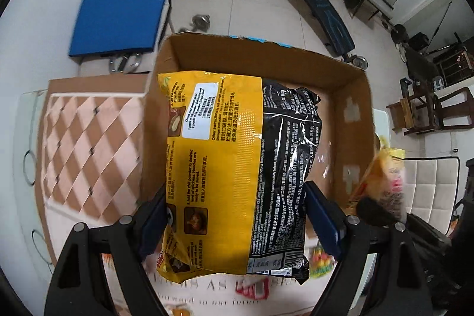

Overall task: Organize snacks
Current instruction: 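Carry both packs into the cardboard box and open both tools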

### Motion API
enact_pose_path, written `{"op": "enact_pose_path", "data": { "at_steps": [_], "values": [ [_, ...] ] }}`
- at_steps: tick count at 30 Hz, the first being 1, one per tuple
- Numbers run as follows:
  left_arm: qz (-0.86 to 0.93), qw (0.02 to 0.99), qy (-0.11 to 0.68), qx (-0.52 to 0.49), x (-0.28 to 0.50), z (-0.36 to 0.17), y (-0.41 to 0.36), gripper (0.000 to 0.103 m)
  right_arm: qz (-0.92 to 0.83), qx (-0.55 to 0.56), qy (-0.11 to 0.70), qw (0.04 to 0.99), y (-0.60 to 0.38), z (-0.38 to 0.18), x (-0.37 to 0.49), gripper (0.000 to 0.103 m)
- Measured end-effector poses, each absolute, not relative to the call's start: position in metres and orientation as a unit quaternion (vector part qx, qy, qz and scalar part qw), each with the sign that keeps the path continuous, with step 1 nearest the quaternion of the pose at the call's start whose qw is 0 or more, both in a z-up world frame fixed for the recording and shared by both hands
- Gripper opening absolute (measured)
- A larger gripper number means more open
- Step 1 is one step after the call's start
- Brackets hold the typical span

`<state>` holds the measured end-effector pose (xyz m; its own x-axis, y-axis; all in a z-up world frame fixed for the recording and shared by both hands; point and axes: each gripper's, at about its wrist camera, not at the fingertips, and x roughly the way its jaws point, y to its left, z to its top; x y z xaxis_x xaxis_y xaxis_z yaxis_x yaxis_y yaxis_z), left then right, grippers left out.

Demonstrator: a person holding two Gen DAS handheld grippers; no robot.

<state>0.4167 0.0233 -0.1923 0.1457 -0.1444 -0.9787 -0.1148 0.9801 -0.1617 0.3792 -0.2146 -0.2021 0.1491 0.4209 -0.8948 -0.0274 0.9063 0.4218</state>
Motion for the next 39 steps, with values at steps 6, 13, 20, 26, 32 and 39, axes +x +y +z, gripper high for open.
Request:
{"op": "enact_pose_path", "data": {
  "at_steps": [6, 13, 20, 26, 32, 39],
  "values": [
    [-0.02, 0.709, 0.696, -0.111, 0.48, -0.25, 0.017, 0.085, 0.129, 0.118, 0.67, 0.721, -0.195, -0.265, 0.447, 0.035],
    [-0.028, 0.693, 0.713, -0.099, 0.508, -0.284, 0.0, 0.085, 0.124, 0.084, 0.684, 0.714, -0.186, -0.306, 0.485, 0.035],
    [-0.021, 0.696, 0.714, -0.077, 0.509, -0.289, -0.008, 0.087, 0.131, 0.024, 0.689, 0.712, -0.164, -0.319, 0.502, 0.054],
    [-0.01, 0.706, 0.704, -0.072, 0.505, -0.284, 0.002, 0.091, 0.125, 0.009, 0.709, 0.694, -0.157, -0.327, 0.503, 0.096],
    [-0.009, 0.71, 0.701, -0.069, 0.502, -0.277, 0.008, 0.093, 0.115, 0.0, 0.711, 0.694, -0.156, -0.326, 0.493, 0.096],
    [0.004, 0.742, 0.668, -0.058, 0.477, -0.254, 0.01, 0.093, 0.104, -0.018, 0.68, 0.726, -0.162, -0.301, 0.463, 0.096]
  ]
}}
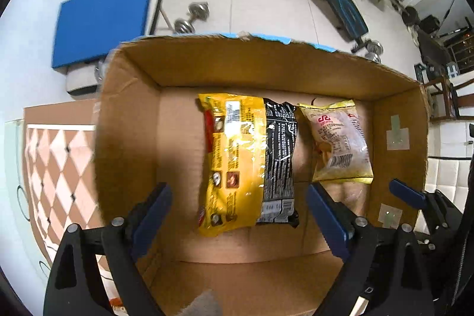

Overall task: Organize snacks
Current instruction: 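Carry both packs into the cardboard box and open both tools, then grasp the white wrapped pastry with left tool while right tool grasps the yellow chip bag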

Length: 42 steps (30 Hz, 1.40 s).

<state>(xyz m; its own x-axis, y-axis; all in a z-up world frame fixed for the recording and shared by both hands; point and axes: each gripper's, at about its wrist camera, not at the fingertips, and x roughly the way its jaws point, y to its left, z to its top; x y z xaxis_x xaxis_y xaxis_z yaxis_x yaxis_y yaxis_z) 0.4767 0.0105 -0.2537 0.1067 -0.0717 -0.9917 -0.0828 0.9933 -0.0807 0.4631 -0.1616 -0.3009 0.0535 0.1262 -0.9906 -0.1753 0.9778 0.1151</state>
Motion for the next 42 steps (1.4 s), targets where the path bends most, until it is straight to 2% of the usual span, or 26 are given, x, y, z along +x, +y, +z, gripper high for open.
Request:
{"op": "enact_pose_path", "data": {
  "at_steps": [22, 30, 35, 42],
  "values": [
    [0.05, 0.832, 0.551, -0.05, 0.321, -0.15, 0.013, 0.093, 0.084, -0.031, 0.558, 0.825, -0.183, -0.183, 0.324, 0.097],
    [0.054, 0.843, 0.532, -0.051, 0.272, -0.13, 0.009, 0.093, 0.098, -0.009, 0.543, 0.834, -0.195, -0.156, 0.269, 0.097],
    [0.066, 0.828, 0.553, -0.066, 0.247, -0.148, 0.016, 0.093, 0.107, 0.005, 0.578, 0.809, -0.202, -0.177, 0.244, 0.097],
    [0.066, 0.747, 0.651, -0.121, 0.235, -0.245, 0.021, 0.093, 0.089, 0.032, 0.656, 0.749, -0.212, -0.259, 0.231, 0.097]
  ]
}}
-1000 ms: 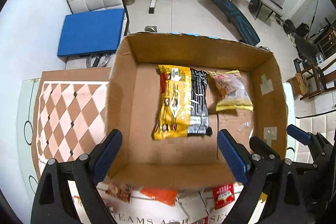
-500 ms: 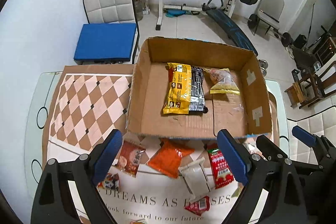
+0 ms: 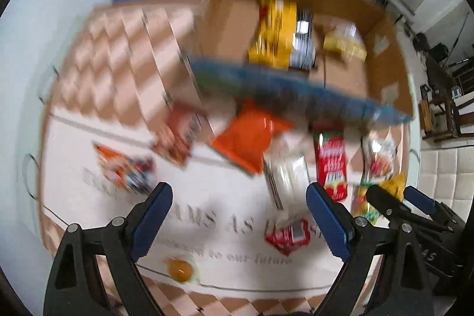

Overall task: Organize snacks
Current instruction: 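Grasp the white wrapped pastry with left tool while right tool grasps the yellow chip bag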

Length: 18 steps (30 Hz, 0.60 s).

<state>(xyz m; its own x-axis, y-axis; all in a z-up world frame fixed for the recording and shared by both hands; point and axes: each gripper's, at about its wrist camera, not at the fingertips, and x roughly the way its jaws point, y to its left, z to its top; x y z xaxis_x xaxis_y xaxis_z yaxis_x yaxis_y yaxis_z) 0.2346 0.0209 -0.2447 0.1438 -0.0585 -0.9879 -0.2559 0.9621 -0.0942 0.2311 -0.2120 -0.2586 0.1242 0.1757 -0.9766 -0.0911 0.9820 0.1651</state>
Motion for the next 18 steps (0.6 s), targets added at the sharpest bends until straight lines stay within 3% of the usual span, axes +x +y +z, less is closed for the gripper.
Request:
{"op": "enact_pose_path", "data": {
  "at_steps": [7, 18],
  "values": [
    [0.037, 0.676, 0.715, -0.171, 0.251, -0.325, -0.014, 0.093, 0.026, 0.079, 0.677, 0.731, -0.266, -0.295, 0.22, 0.097],
    [0.041, 0.652, 0.746, -0.129, 0.282, -0.38, -0.064, 0.092, -0.104, 0.243, 0.68, 0.684, -0.385, -0.335, 0.226, 0.096]
  ]
}}
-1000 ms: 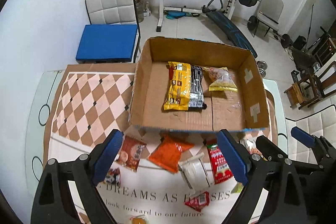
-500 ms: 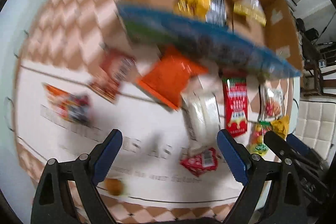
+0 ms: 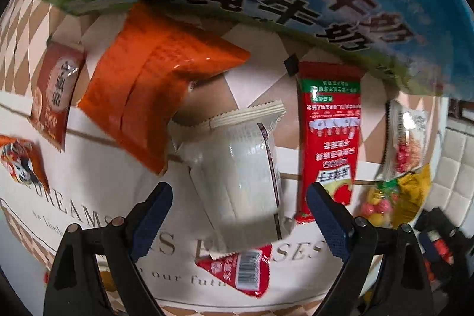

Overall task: Organize snacks
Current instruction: 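Grasp the white wrapped pastry with left tool while right tool grasps the yellow chip bag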

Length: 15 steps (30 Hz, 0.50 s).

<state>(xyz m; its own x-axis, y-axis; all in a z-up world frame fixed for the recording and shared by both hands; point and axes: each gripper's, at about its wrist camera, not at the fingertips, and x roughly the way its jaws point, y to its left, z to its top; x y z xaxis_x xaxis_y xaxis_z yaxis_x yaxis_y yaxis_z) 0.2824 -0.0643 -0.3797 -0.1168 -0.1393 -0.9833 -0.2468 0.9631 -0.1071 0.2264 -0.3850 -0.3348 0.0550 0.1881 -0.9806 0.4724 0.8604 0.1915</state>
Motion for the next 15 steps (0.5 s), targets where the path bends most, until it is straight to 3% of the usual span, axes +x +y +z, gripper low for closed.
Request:
{"op": "enact_pose_path", "data": {
  "at_steps": [4, 15],
  "values": [
    [0.038, 0.659, 0.745, -0.096, 0.277, -0.386, -0.074, 0.06, -0.106, 0.206, 0.689, 0.687, -0.395, -0.343, 0.238, 0.096],
    [0.038, 0.674, 0.736, -0.056, 0.233, -0.384, -0.075, 0.058, -0.018, 0.052, 0.733, 0.678, -0.39, -0.372, 0.265, 0.096]
  ]
}}
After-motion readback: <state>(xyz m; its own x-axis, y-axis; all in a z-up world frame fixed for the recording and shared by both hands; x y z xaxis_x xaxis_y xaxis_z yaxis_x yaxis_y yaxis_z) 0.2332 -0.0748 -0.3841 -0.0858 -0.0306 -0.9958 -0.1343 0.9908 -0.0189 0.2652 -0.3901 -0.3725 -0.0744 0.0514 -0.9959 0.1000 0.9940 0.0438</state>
